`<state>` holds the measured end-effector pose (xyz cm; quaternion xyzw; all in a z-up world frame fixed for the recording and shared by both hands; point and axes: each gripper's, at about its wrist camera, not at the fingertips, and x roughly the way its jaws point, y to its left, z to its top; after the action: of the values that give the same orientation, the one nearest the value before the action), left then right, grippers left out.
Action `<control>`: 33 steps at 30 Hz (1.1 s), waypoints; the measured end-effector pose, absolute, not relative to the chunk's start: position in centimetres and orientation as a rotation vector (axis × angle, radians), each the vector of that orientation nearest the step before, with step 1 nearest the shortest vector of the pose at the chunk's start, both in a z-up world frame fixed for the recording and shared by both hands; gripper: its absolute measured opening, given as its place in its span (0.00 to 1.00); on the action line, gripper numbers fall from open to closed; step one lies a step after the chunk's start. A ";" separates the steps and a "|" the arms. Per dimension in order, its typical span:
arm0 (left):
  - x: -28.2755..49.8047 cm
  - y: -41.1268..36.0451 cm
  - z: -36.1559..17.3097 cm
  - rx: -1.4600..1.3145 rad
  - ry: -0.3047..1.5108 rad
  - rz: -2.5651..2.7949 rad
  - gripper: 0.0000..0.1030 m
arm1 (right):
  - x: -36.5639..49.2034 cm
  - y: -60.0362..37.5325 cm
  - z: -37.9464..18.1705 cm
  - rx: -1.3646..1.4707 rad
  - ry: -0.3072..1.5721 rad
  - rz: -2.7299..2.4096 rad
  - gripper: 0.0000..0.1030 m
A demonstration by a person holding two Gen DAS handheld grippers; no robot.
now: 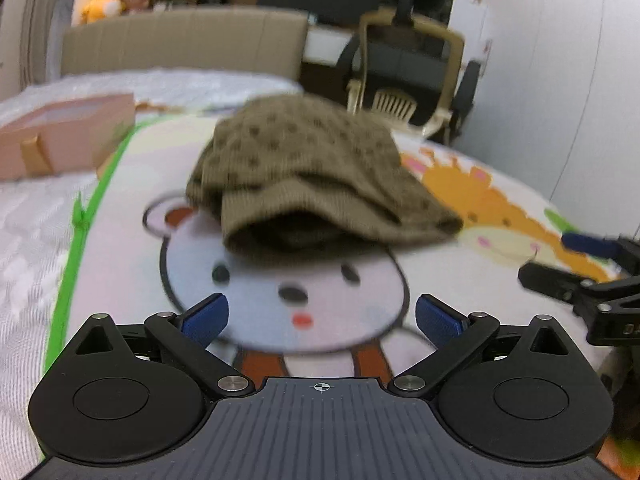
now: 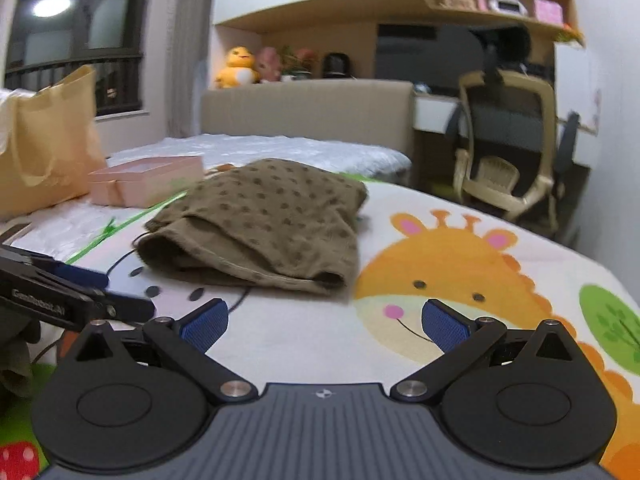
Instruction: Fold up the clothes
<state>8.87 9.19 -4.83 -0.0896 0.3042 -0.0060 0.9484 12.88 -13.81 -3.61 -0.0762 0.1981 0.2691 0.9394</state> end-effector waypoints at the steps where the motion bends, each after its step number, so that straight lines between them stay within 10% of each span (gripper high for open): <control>1: 8.6 9.0 -5.0 -0.191 0.644 -0.017 0.99 | 12.7 -13.6 -3.6 -0.172 0.405 0.561 1.00; 33: 5.7 6.6 -5.4 -0.126 0.666 -0.013 1.00 | 14.2 -15.7 -5.4 -0.047 0.675 0.514 1.00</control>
<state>5.71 6.59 -5.37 -0.0617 0.3267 -0.0064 0.9431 14.19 -15.75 -5.38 -0.0228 0.3273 0.2493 0.9112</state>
